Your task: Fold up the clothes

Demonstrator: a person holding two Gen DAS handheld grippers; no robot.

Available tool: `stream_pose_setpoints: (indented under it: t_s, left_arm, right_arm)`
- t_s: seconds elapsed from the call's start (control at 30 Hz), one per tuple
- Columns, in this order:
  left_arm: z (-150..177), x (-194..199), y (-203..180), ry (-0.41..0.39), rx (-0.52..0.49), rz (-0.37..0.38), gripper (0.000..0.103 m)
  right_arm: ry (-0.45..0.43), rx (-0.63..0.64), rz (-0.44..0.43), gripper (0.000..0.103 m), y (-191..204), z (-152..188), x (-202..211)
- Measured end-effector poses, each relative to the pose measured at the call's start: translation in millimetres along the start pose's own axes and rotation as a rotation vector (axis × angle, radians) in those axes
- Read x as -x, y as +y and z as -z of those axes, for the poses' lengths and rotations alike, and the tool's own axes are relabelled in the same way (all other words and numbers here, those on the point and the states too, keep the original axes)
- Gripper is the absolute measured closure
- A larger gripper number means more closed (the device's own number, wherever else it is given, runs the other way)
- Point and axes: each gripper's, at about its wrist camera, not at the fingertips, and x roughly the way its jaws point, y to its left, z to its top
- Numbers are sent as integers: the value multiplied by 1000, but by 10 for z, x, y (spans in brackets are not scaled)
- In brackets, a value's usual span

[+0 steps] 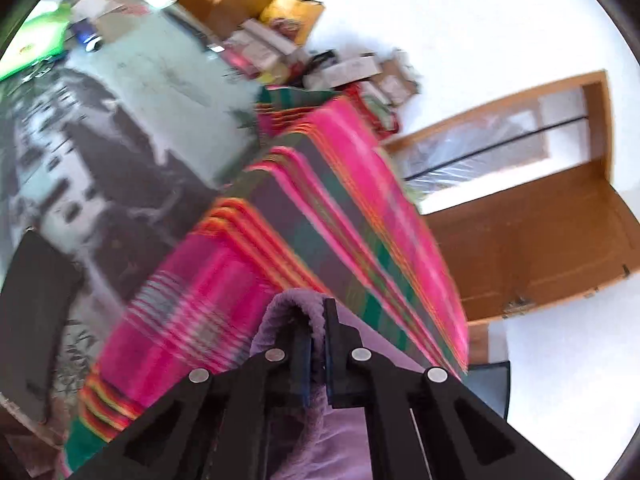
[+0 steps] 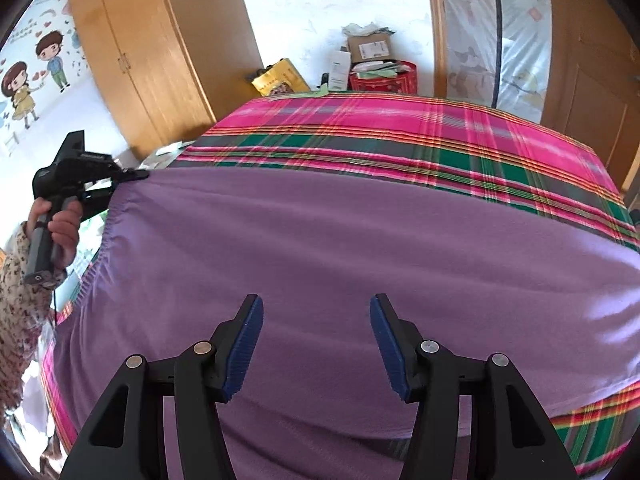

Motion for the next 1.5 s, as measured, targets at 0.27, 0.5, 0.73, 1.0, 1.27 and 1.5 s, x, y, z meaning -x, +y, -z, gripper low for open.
stream_pose_setpoints:
  t_s: [0.27,0.5,0.73,1.0,1.27,1.5]
  left_arm:
    - [-46,-74,46,29,-46,-29,97]
    - [-2,213,74,37,-77,-75,81]
    - [161,566,38,11,-147,-158,74]
    - [541,582,-353,55,-260,-99,74]
    - [1223,322,-690,199,-518,-180,74]
    - [1588,379,-532,265,-564,-258,74]
  right_arm:
    - [23,9,26,45,9,-53,-159]
    - [7,59,95,45,-98,-186,-177]
    - [20,81,218,34,-652,-407,-219]
    - [93,62,175,34,-748,-353,-173]
    - [142,185,129,31,-393,-47,-84]
    - [155,185,180,31,-418,223,60]
